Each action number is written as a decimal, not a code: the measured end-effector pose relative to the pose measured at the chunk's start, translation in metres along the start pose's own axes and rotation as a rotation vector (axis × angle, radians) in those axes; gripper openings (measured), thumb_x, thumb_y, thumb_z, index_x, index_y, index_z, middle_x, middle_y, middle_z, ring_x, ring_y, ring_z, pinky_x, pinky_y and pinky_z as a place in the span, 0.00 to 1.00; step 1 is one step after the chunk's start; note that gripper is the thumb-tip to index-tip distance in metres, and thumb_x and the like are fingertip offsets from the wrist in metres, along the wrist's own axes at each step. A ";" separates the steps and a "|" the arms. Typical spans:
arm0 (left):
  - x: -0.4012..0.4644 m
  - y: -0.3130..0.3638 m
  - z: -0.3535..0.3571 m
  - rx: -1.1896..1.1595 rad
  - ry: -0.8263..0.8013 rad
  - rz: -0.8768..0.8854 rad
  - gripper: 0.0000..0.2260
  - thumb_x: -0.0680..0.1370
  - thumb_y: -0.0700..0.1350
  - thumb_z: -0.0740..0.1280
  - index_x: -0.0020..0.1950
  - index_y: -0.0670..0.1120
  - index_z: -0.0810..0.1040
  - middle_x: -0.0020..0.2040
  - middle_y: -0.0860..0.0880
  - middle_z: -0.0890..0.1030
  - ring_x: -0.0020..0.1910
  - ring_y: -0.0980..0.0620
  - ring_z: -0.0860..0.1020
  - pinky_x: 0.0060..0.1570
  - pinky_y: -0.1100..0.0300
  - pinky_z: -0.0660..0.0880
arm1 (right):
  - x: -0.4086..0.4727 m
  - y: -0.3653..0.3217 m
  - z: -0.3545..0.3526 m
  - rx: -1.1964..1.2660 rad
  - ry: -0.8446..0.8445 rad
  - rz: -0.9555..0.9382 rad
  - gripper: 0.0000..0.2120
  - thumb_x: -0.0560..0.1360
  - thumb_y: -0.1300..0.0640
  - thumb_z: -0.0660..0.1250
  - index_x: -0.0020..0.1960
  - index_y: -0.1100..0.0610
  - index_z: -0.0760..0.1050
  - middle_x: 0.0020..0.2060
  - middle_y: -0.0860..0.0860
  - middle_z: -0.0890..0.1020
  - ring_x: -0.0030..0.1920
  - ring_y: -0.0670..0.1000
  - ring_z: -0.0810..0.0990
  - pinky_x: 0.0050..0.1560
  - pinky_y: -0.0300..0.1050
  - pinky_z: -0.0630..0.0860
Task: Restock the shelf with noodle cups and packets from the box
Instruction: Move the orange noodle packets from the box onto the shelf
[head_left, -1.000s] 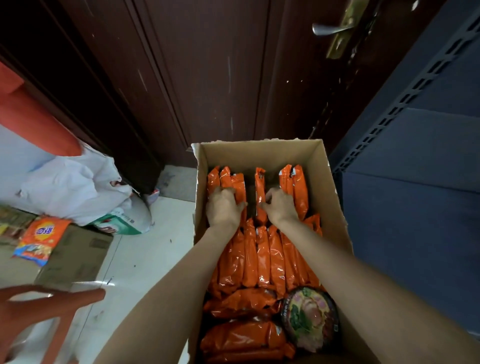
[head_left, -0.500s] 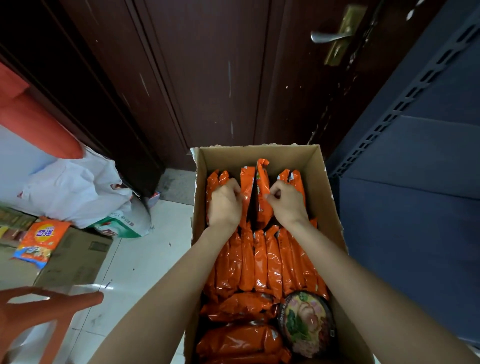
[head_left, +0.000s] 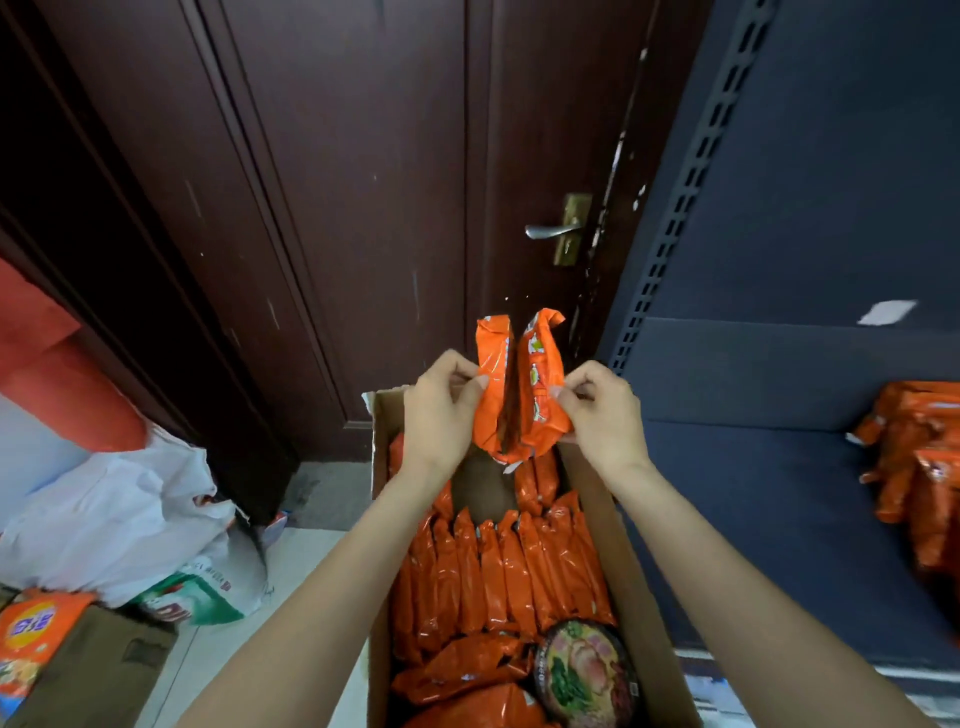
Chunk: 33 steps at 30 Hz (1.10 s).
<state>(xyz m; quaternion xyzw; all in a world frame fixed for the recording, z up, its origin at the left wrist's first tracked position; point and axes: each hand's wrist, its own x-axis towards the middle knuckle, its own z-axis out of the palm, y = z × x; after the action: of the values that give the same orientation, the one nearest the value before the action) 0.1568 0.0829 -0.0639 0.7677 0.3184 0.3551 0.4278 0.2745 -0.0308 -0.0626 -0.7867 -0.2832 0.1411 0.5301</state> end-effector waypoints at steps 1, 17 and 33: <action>0.000 0.011 0.005 -0.026 -0.003 0.031 0.03 0.77 0.42 0.66 0.44 0.44 0.77 0.40 0.55 0.80 0.42 0.63 0.78 0.42 0.74 0.73 | -0.002 -0.003 -0.013 0.010 0.034 -0.012 0.10 0.76 0.58 0.67 0.37 0.51 0.71 0.43 0.50 0.82 0.46 0.51 0.82 0.40 0.55 0.82; -0.026 0.123 0.230 -0.178 -0.234 0.077 0.09 0.77 0.40 0.66 0.39 0.51 0.73 0.40 0.55 0.81 0.43 0.59 0.80 0.46 0.63 0.76 | 0.008 0.105 -0.247 -0.108 0.398 0.035 0.08 0.76 0.63 0.65 0.38 0.58 0.70 0.33 0.49 0.77 0.35 0.48 0.77 0.41 0.52 0.78; -0.048 0.075 0.323 -0.066 -0.246 -0.134 0.08 0.77 0.39 0.66 0.40 0.47 0.73 0.41 0.50 0.81 0.43 0.54 0.80 0.46 0.58 0.77 | 0.062 0.234 -0.247 -0.431 0.096 0.201 0.39 0.72 0.73 0.65 0.75 0.49 0.53 0.75 0.59 0.48 0.75 0.60 0.49 0.72 0.51 0.59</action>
<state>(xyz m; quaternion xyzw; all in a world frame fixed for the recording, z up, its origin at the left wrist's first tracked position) 0.4089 -0.1265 -0.1340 0.7681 0.3023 0.2393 0.5113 0.5220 -0.2454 -0.1730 -0.9116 -0.2018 0.0919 0.3461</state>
